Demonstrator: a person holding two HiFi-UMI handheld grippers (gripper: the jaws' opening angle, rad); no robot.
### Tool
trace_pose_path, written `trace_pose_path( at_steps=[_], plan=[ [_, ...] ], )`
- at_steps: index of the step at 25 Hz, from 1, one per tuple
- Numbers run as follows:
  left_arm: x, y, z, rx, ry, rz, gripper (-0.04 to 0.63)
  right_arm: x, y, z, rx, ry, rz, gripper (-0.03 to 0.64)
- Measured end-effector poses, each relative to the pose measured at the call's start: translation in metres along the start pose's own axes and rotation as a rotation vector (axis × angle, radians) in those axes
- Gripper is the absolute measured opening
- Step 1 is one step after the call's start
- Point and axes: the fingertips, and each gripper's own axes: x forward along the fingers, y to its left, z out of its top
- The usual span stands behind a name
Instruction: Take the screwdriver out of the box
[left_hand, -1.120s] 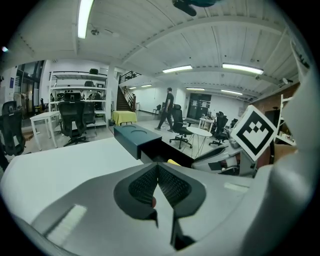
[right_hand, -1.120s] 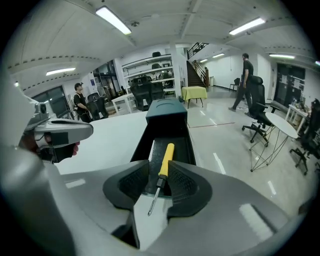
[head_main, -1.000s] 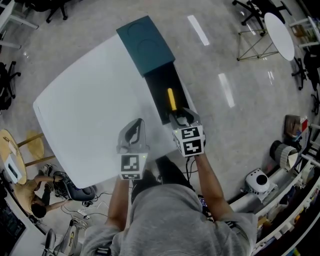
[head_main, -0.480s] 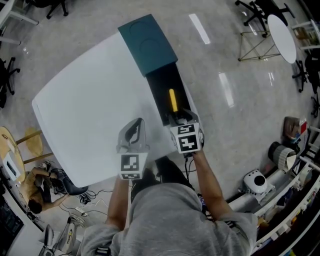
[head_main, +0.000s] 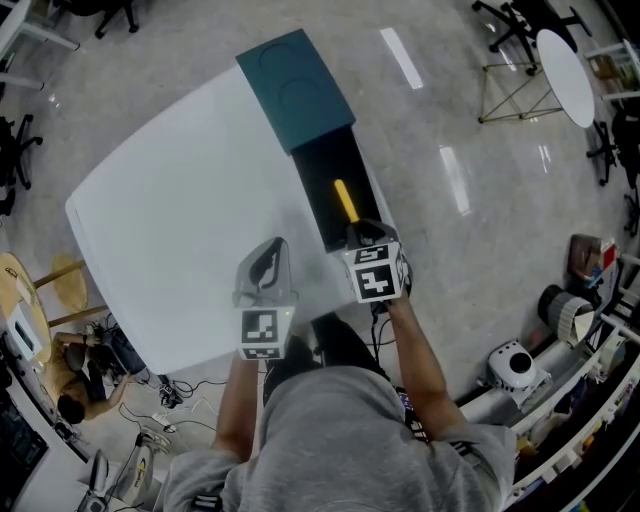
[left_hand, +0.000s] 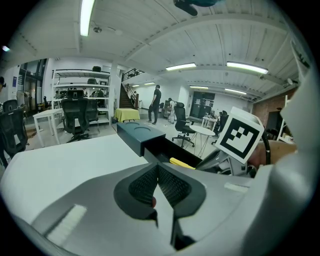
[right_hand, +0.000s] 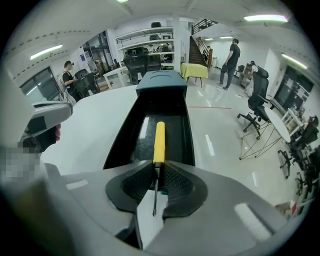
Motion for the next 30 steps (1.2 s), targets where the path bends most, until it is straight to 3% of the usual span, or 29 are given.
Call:
trace_pose_path(
  at_steps=[18,30],
  plan=[
    [-0.005,-0.002,0.007,0.009,-0.009,0.014,0.011,-0.004,-0.001,0.006,0.036,-0.048,0.059,0.064],
    [-0.024,0.004,0.021,0.031,-0.054,0.034,0.011,-0.035,0.012,0.025,0.031,-0.141,0.066,0.064]
  ],
)
